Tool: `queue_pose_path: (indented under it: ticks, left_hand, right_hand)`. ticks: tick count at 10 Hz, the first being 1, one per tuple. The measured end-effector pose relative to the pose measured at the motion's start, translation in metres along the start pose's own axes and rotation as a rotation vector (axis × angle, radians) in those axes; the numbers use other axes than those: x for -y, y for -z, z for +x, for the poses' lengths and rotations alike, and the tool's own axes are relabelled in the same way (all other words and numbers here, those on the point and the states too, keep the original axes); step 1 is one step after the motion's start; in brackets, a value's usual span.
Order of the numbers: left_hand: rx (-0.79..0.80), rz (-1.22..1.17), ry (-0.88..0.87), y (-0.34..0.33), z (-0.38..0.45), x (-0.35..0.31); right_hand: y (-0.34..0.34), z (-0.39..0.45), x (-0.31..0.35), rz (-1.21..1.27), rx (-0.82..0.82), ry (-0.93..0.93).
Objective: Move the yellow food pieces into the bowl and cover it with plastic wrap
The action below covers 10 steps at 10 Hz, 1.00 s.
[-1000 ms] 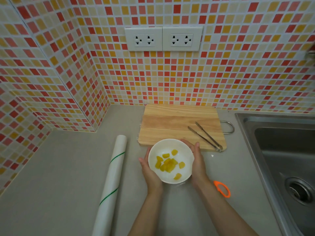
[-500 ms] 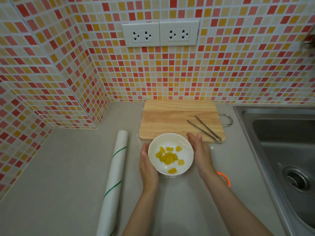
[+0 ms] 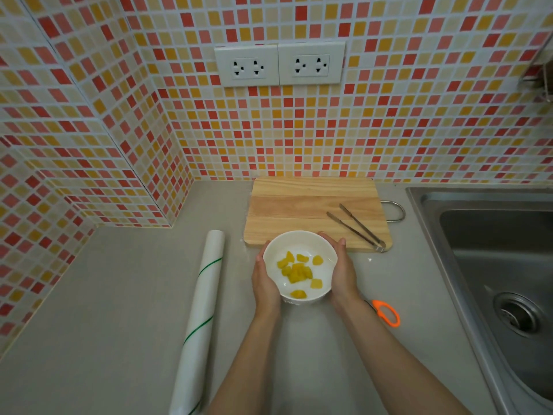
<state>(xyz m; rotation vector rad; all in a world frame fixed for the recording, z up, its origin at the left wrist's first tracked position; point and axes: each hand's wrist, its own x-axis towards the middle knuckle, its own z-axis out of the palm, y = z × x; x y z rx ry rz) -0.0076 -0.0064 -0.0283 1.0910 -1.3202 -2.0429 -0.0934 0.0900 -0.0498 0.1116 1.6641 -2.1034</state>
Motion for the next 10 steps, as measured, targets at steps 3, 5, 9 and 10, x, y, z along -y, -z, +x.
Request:
queue_pose_path:
  ticks: [3,5,9,10]
  left_hand:
    - [0.108,0.136,-0.038,0.007,-0.001,-0.006]
    - [0.162,0.205,-0.008,0.011,-0.001,-0.011]
    - [0.160,0.284,0.000,0.013,0.008,-0.009]
    - [0.179,0.276,0.026,0.016,0.017,-0.014]
  right_hand:
    - [-0.004,-0.004,0.007,-0.034,-0.018,0.042]
    - [-0.004,-0.009,0.009,-0.085,-0.038,0.098]
    - [-0.001,-0.021,0.020,-0.204,0.015,0.086]
    - [0.003,-0.018,0.028,-0.354,0.029,0.124]
